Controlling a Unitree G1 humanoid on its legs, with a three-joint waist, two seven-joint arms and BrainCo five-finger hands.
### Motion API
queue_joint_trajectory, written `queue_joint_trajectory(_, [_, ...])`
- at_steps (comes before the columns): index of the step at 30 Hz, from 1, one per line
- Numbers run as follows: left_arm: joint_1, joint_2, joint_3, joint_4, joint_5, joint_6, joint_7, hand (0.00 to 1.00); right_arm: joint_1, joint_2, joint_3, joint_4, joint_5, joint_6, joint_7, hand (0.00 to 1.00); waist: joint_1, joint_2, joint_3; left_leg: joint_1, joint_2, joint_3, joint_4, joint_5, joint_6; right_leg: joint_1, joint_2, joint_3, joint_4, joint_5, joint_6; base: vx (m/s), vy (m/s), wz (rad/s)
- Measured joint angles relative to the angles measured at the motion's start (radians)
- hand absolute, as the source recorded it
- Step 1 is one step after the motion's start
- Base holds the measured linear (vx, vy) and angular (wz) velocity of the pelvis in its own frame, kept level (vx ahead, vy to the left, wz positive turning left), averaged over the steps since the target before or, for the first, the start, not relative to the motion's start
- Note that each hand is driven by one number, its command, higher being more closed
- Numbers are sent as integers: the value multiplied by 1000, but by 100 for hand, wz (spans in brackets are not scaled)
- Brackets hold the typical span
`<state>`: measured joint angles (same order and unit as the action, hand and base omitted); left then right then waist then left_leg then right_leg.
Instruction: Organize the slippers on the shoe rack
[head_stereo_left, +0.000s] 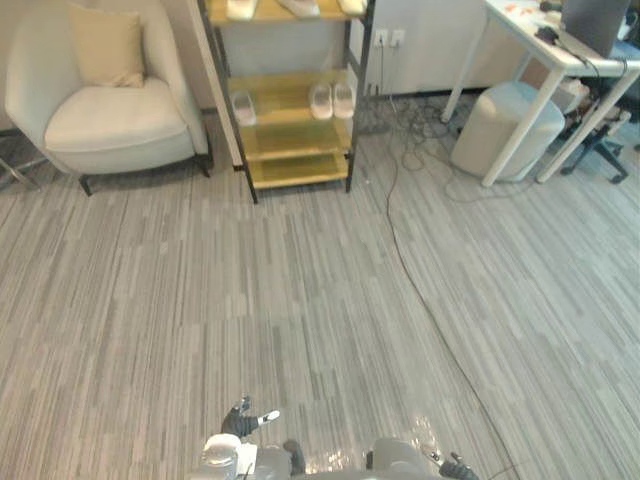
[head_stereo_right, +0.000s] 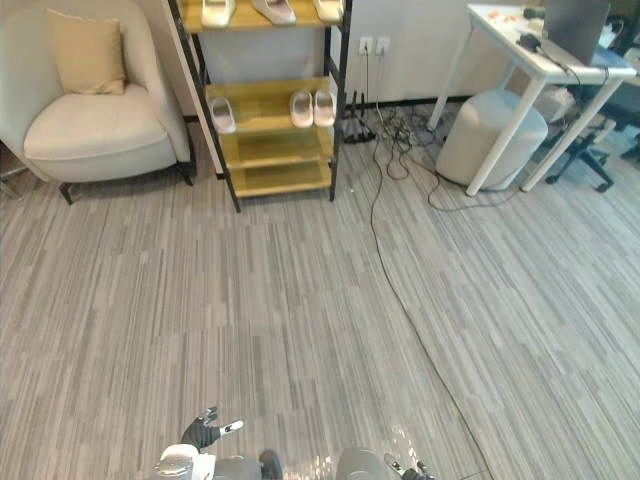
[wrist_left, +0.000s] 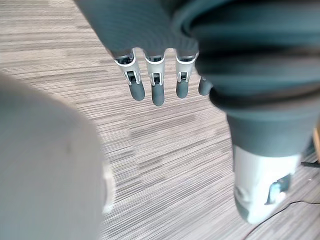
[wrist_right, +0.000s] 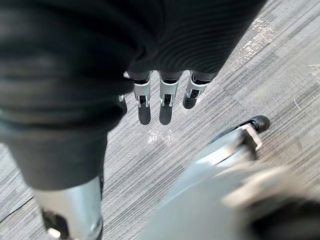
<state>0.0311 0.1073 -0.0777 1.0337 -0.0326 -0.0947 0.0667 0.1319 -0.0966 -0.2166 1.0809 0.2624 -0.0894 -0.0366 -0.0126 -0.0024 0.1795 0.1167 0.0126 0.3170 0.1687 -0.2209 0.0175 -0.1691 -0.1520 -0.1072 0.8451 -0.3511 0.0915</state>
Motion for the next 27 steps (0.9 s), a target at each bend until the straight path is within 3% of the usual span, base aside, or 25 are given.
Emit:
queue_joint_trajectory(3, [-14, -14, -1, 0, -10, 0, 1, 0, -23, -23, 24, -8, -25, -2, -1, 0, -8, 31, 16, 59, 34, -2, -47, 0, 0, -112, 40, -85, -188, 3, -47, 436, 22, 8])
queue_joint_trajectory(5, [-27, -26, -2, 0, -10, 0, 1, 0, -32, -30, 24, -9, -25, -1, -2, 0, -16, 52, 38, 98, 59, -16, -72, 0, -1, -163, 68, -68, -388, 120, -51, 482, -75, 24])
queue_joint_trajectory(6, [-25, -24, -2, 0, -10, -2, 1, 0, -30, -25, 25, -9, -26, -1, -2, 0, -22, 40, 42, 121, 52, -27, -81, 0, -15, -158, 73, -34, -520, 233, -52, 440, -146, 40])
queue_joint_trajectory(7, [-16, -22, 2, 0, -9, -2, 0, 0, -18, -16, 28, -7, -27, -1, -2, 0, -28, 16, 35, 149, 39, -43, -80, -19, -55, -152, 62, -4, -581, 327, -60, 477, -235, 58])
queue_joint_trajectory(8, [-7, -26, 7, 8, -8, -2, 1, 0, -11, -15, 30, -4, -25, 0, 2, 0, -40, 10, 35, 180, 39, -70, -77, -44, -93, -153, 58, 15, -536, 392, -62, 483, -249, 52])
queue_joint_trajectory(9, [-11, -49, 11, 13, -7, -3, 7, 0, -17, -28, 30, -5, -26, 0, 2, 0, -45, 44, 33, 181, 73, -80, -61, -45, -102, -160, 68, -11, -486, 358, -76, 479, -260, 54])
queue_joint_trajectory(10, [-16, -67, 9, 13, -7, -4, 8, 0, -24, -31, 26, -8, -26, -2, 4, 0, -49, 59, 30, 136, 88, -89, 43, -43, -107, -158, 67, -29, -470, 314, -80, 442, -225, 41])
queue_joint_trajectory(12, [-33, -94, 27, 12, -7, -5, 8, 0, -32, -40, 18, -11, -24, -3, 4, 0, -49, 84, 45, -9, 168, -96, 379, 1, -155, -77, 86, -63, -514, 278, -95, 489, -251, 48])
queue_joint_trajectory(14, [-34, -105, 68, -12, -8, -6, 8, 0, -28, -41, 24, -20, -21, -3, -5, 0, -41, 81, 65, -124, 278, -73, 721, 9, -160, 87, 130, -92, -602, 248, -127, 472, -207, 25])
queue_joint_trajectory(15, [-34, -105, 77, -17, -8, -7, 9, 0, -27, -36, 23, -29, -19, -3, -6, 0, -36, 76, 66, -148, 288, -60, 758, 5, -155, 133, 134, -99, -630, 242, -130, 400, -151, 5])
queue_joint_trajectory(17, [-35, -105, 90, -28, -9, -9, 10, 0, -34, -26, 24, -44, -14, -7, -7, 0, -31, 55, 67, -223, 286, -2, 738, -15, -126, 222, 136, -91, -706, 228, -119, 317, -61, -13])
queue_joint_trajectory(20, [-43, -101, 95, -48, -10, -12, 10, 0, -64, -24, 24, -41, -6, -10, -5, 0, -8, 50, 72, -304, 223, 26, 458, -19, -118, 277, 124, -43, -752, 223, -103, 339, 33, -44])
queue_joint_trajectory(22, [-46, -100, 99, -49, -10, -12, 11, 0, -71, -19, 23, -40, -7, -10, -5, 0, 7, 46, 73, -304, 134, -23, 109, 75, -116, 320, 98, -11, -768, 198, -71, 444, 198, -50])
queue_joint_trajectory(24, [-43, -95, 98, -46, -10, -15, 15, 0, -67, -22, 34, -35, -7, -10, -6, 0, 27, 51, 67, -267, 107, -57, -7, 272, -99, 358, 98, 39, -787, 170, -33, 447, 219, -64])
queue_joint_trajectory(26, [-49, -68, 98, -34, -10, -8, 15, 0, -76, 16, 41, -39, -9, -13, -3, 0, 12, 5, 52, -265, 58, -49, 31, 236, -25, 373, 49, 57, -775, 148, -12, 490, 189, -21])
queue_joint_trajectory(27, [-52, -58, 97, -31, -9, -8, 14, 0, -73, 26, 41, -40, -9, -15, -3, 0, 12, -7, 47, -280, 51, -49, 72, 194, -13, 358, 36, 60, -738, 140, 0, 426, 190, 6])
